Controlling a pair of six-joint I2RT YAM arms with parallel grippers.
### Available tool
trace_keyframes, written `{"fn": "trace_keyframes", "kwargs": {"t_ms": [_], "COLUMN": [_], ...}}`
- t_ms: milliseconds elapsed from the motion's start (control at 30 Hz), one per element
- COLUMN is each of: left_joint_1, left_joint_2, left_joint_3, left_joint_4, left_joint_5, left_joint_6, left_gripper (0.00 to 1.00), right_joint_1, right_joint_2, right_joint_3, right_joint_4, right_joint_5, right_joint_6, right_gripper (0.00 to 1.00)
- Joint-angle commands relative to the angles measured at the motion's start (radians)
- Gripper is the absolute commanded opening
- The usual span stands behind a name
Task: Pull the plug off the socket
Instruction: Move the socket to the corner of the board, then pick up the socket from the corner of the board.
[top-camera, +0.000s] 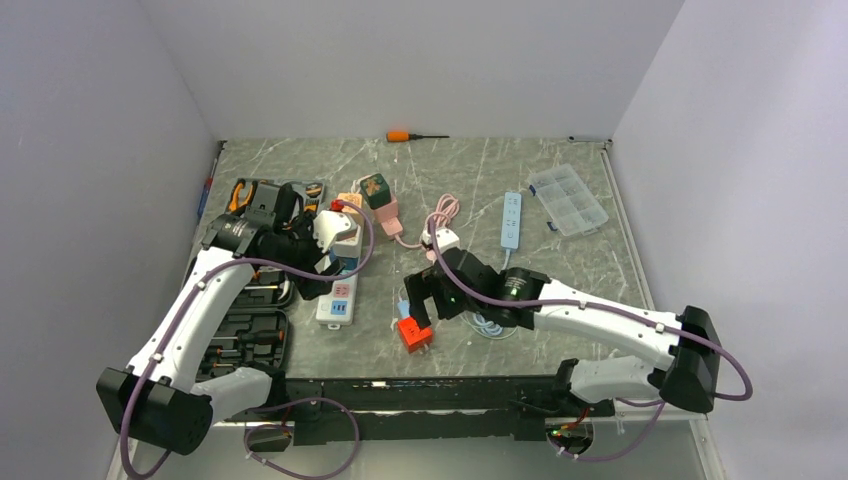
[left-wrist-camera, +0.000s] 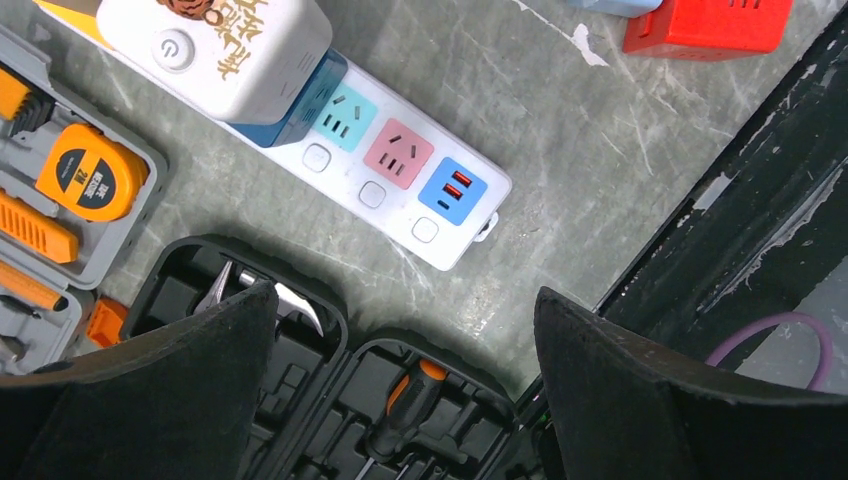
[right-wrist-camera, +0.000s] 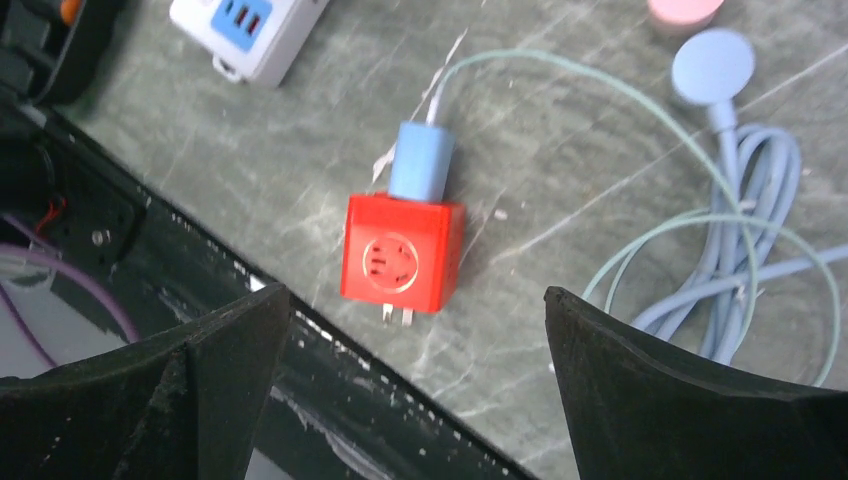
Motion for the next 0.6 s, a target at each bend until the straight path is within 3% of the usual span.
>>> {"fn": "trace_keyframes", "kwargs": {"t_ms": [0, 267, 400, 567], "left_joint_1": [0.005, 0.005, 0.005, 0.005], "left_joint_2": [0.011, -0.017, -0.012, -0.010], "left_joint_3": [0.023, 0.016, 0.017, 0.019], "left_joint_4": [0.006, 0.016, 0.019, 0.016], "left_joint_5": [0.058, 0.054, 0.052, 0.051], "left_joint_6": [-0.007, -0.017, -0.024, -0.023], "left_gripper": [0.99, 0.99, 0.99, 0.99], "right_joint_1": [0.037, 0.083, 0.110, 0.150], "right_joint_2": [-0.035, 0.134, 0.188, 0.271], "right_joint_3": [-0.040, -0.057, -0.046, -0.006], "right_joint_4": [-0.080, 0.077, 0.174, 0.178], "right_joint_5": [0.019, 0.167, 0.180, 0.194], "right_joint_6": [0.051, 0.012, -0.009, -0.025], "right_gripper": [1.00, 1.00, 1.00, 1.00]}}
